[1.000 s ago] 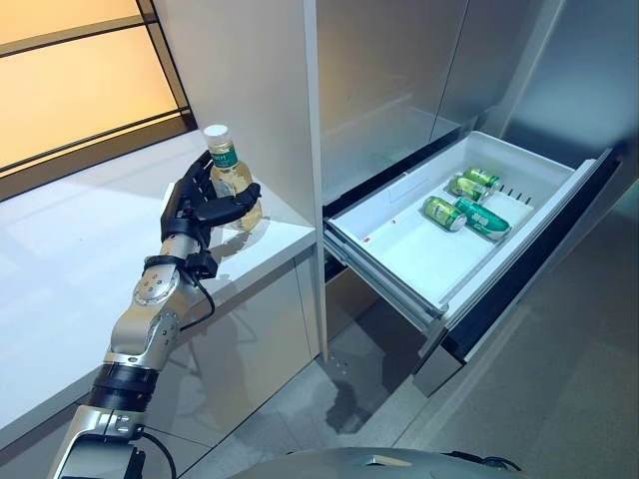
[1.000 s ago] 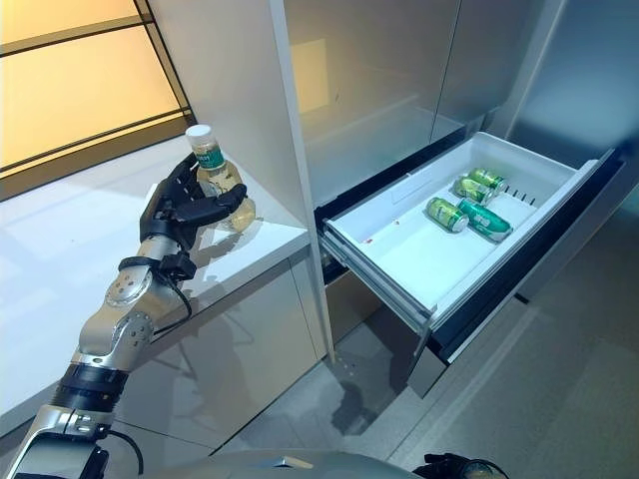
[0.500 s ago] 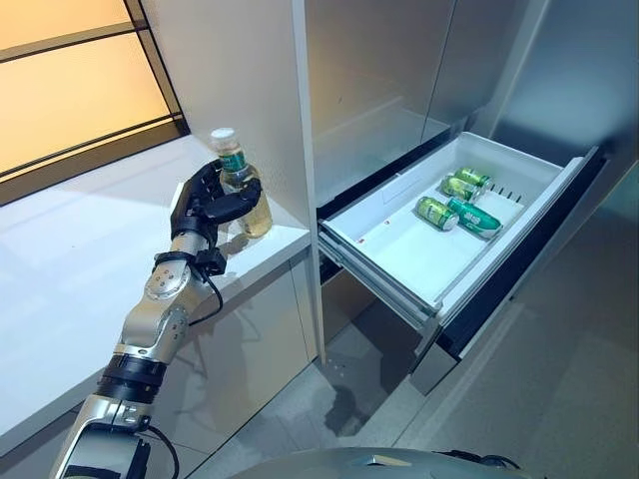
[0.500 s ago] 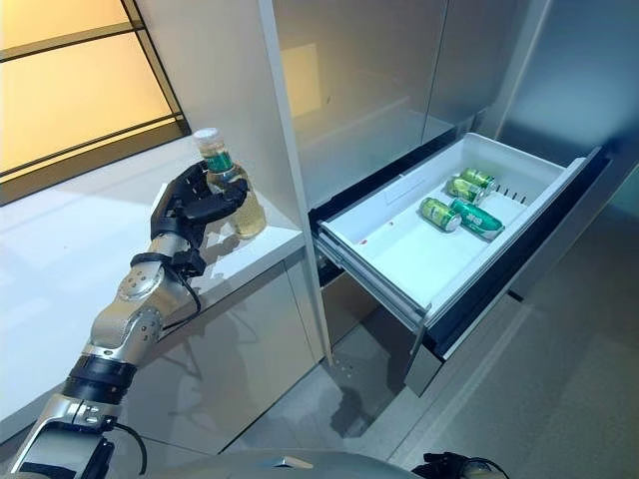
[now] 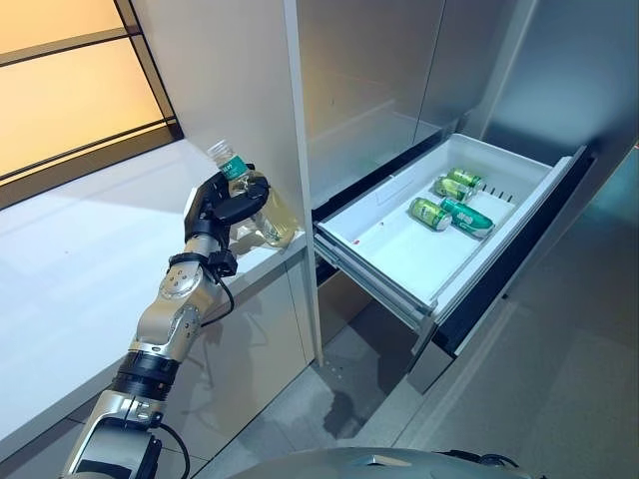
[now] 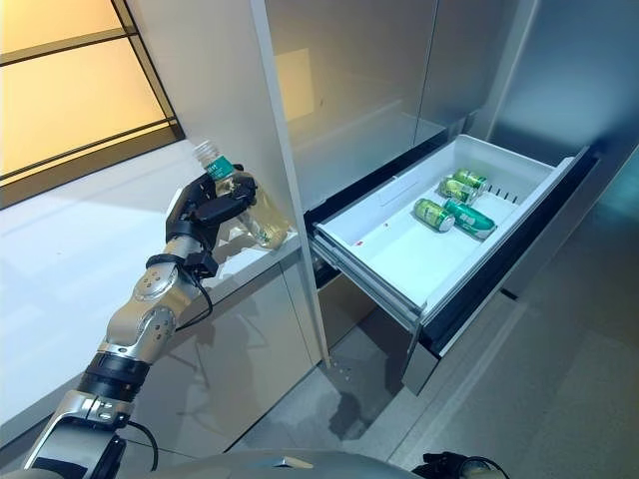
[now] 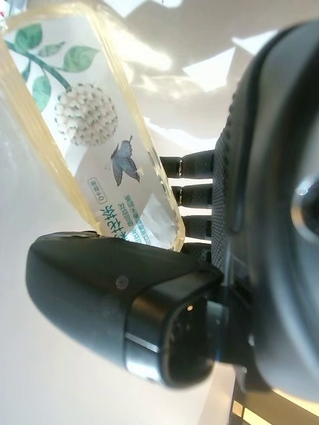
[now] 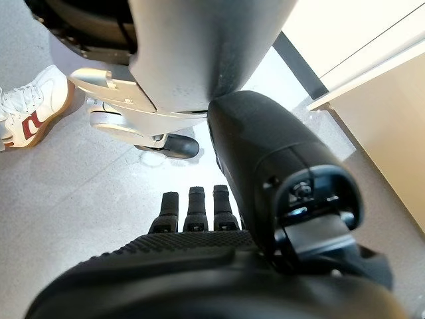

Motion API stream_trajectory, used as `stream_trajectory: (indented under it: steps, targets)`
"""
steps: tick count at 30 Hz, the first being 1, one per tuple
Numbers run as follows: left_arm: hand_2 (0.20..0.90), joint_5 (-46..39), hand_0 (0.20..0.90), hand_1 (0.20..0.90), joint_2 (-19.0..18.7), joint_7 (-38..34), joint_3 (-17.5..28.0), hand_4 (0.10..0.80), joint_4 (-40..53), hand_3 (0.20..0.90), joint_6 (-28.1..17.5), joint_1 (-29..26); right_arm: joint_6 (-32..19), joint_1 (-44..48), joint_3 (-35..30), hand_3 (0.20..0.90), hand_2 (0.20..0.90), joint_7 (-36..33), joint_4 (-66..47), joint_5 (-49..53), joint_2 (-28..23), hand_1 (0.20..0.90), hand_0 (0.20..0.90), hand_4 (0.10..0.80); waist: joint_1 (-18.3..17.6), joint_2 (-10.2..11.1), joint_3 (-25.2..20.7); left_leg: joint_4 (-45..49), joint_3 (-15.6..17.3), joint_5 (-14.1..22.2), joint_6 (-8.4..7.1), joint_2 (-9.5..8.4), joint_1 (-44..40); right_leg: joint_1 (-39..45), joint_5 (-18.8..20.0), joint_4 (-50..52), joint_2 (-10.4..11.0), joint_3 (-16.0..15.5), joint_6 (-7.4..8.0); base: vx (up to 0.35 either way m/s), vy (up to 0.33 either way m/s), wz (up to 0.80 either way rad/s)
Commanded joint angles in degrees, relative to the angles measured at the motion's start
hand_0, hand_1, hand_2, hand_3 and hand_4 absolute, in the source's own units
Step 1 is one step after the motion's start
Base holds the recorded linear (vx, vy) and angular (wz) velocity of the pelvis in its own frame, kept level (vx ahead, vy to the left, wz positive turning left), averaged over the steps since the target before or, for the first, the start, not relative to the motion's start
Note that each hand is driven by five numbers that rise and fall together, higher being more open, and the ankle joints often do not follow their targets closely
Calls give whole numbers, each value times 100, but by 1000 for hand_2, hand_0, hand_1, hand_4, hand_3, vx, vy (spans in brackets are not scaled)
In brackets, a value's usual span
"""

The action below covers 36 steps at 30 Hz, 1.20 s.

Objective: Put drinks into fridge and close the fridge

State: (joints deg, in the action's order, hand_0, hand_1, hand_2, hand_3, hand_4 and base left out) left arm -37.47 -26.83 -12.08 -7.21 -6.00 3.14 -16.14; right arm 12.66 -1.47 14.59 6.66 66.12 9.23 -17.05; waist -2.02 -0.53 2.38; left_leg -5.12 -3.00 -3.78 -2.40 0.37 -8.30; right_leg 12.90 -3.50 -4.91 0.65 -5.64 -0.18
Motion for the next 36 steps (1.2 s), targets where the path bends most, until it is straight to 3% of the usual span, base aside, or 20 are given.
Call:
stream_trajectory:
  steps: [1, 6, 20, 36]
  targets:
    - [300, 383, 300, 300, -226, 77, 212, 100, 246, 200, -1268, -1255, -229, 174, 321, 900, 900, 357, -181, -442, 84, 900, 900, 800, 53, 32, -119, 17, -71, 575, 388, -405, -90, -496, 343, 183, -15, 243, 342, 0, 0, 0]
    - [300, 569, 300, 300, -421, 44, 314, 100, 680, 200, -1460, -1200, -551, 221, 806, 900, 900, 614, -586, -1270, -2, 900, 900, 800, 157, 55, -106, 15, -150, 562, 369, -412, -63, -477, 338, 158, 5, 169, 338, 0, 0, 0]
    - [300, 359, 300, 300, -566, 237, 140, 100, 1355, 200, -1717, -1083, -542, 803, 1955, 900, 900, 1172, -3192, -2540, -372, 900, 900, 800, 424, 92, -64, 12, -403, 508, 339, -482, -1, -421, 352, 99, 84, -49, 343, -27, 5, 7]
    - [300, 439, 300, 300, -860, 606, 200, 100, 2112, 200, -2200, -1142, -879, 1313, 1779, 900, 900, 1797, -4997, -1621, -658, 900, 900, 800, 524, 122, -42, 12, -466, 418, 354, -540, 95, -493, 419, 127, 136, -126, 360, -37, 12, 4]
